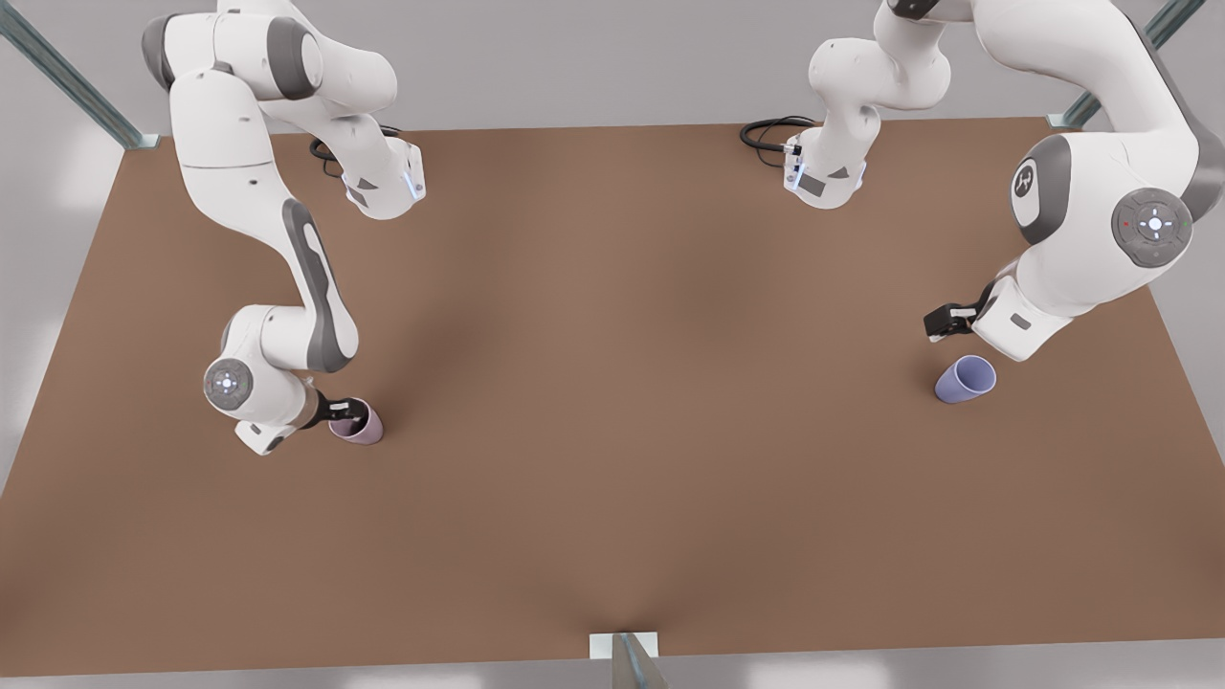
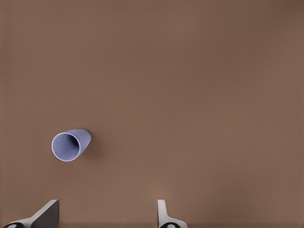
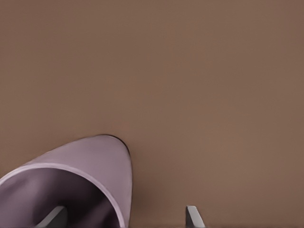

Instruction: Stack the cups, with the pink cup at the bottom and the purple cup at the top

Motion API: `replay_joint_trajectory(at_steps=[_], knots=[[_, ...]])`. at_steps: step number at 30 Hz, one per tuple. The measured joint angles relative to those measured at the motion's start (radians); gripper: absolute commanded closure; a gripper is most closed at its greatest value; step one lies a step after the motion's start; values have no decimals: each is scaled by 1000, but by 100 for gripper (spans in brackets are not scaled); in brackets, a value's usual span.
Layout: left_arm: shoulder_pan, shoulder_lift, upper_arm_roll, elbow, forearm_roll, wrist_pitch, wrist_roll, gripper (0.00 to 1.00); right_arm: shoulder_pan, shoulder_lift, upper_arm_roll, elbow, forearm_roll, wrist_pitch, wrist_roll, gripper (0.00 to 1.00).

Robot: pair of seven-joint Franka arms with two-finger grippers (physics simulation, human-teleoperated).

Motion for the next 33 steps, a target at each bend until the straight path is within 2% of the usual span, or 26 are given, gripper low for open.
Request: replay_joint_trajectory(at_steps=[4,5,7,9,20,33], knots=[[0,0,1,0,0,-3,-1,0,2,3,0,1,13,1,0,48],[0,0,0,0,0,-4,-1,0,3,3,0,1,15,1,0,53],[0,0,0,0,0,-5,-1,0,4,2,0,2,17,0,-1,69],[0,2,0,0,0,-5,-1,0,5,1,0,3,20,0,-2,79],[0,3,1,1,0,-7,-1,0,15,-62,0,29,26,-17,-11,79],[0,2,1,3,3,-7,-1,0,270,-32,22,199,65,-64,79,79]])
